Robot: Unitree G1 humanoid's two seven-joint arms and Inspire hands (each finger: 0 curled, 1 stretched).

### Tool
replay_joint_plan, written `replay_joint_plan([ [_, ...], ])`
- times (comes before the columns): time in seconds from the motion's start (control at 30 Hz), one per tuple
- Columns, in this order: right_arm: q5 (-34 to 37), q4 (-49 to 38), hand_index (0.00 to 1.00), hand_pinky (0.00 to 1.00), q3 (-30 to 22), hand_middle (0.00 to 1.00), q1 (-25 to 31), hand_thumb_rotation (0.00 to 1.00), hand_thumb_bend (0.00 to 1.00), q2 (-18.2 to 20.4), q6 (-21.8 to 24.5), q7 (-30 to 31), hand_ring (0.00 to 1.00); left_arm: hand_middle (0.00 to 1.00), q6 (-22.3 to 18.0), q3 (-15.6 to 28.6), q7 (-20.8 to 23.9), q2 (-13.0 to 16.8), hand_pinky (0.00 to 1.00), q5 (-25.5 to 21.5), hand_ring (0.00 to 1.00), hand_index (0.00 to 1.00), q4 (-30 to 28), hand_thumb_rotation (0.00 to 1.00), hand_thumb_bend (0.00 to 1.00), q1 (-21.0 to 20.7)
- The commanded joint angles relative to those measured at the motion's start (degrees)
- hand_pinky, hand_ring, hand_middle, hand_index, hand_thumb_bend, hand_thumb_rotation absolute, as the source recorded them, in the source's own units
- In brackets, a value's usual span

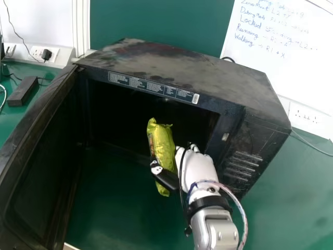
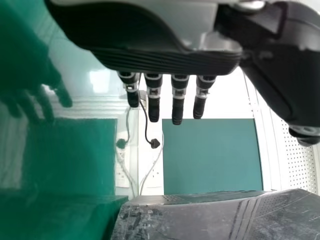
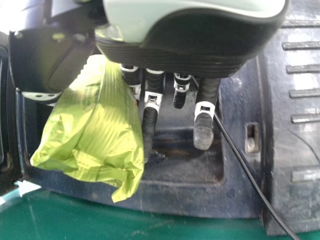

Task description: Put biscuit inside oven

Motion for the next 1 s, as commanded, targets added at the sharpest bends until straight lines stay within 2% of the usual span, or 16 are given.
replay_joint_plan([
  [0.0,-0.2,0.4,0.49,0.18,0.1,0.47,-0.9,0.0,0.53,0.1,0.5,-1.4,0.25,0.94,0.4,0.3,-0.3,0.9,0.93,-0.2,0.93,0.97,-0.1,1.0,0.49,0.1],
  [0.2,-0.1,2.6,0.49,0.1,0.2,0.47,-2.2,0.0,0.53,1.1,2.4,-3.9,0.18,0.95,0.2,0.3,-0.7,0.9,0.94,-0.4,0.93,0.98,-0.2,1.0,0.49,0.2],
  [0.33,0.3,4.9,0.49,0.11,0.3,0.47,-3.7,0.0,0.53,1.1,3.7,-5.1,0.19,0.95,0.1,0.4,-1.1,1.0,0.94,-0.4,0.93,0.98,0.3,1.0,0.49,0.1],
  [0.43,1.9,6.9,0.49,0.15,0.3,0.47,-5.1,0.0,0.53,0.6,4.1,-6.1,0.24,0.95,-0.1,0.4,-1.0,1.0,0.94,-0.3,0.93,0.98,0.2,1.0,0.49,0.1],
  [0.5,3.5,8.2,0.49,0.22,0.2,0.47,-5.9,0.0,0.53,0.3,4.3,-7.3,0.29,0.95,0.0,0.3,-0.7,1.0,0.94,-0.2,0.93,0.98,-0.2,1.0,0.49,0.2],
  [0.63,5.8,11.8,0.49,0.29,0.0,0.48,-8.3,0.0,0.53,-0.4,5.3,-9.3,0.34,0.95,0.0,0.2,-0.1,1.0,0.94,0.1,0.93,0.98,-0.7,1.0,0.5,0.5],
  [0.67,6.2,12.9,0.51,0.32,0.0,0.45,-9.1,0.0,0.52,-0.7,5.5,-9.7,0.37,0.95,0.0,0.2,0.0,1.0,0.94,0.1,0.93,0.98,-0.9,1.0,0.5,0.5],
  [0.8,8.9,17.4,0.49,0.26,0.0,0.47,-11.9,0.0,0.53,-1.9,6.1,-11.7,0.32,0.95,0.0,0.2,-0.2,1.0,0.93,0.0,0.93,0.98,-0.9,1.0,0.49,0.5],
  [0.97,13.5,23.2,0.49,0.28,0.1,0.47,-15.2,0.0,0.53,-3.8,6.7,-15.8,0.3,0.95,-0.2,0.1,0.0,1.1,0.93,0.1,0.93,0.98,-0.7,1.0,0.49,0.3],
])
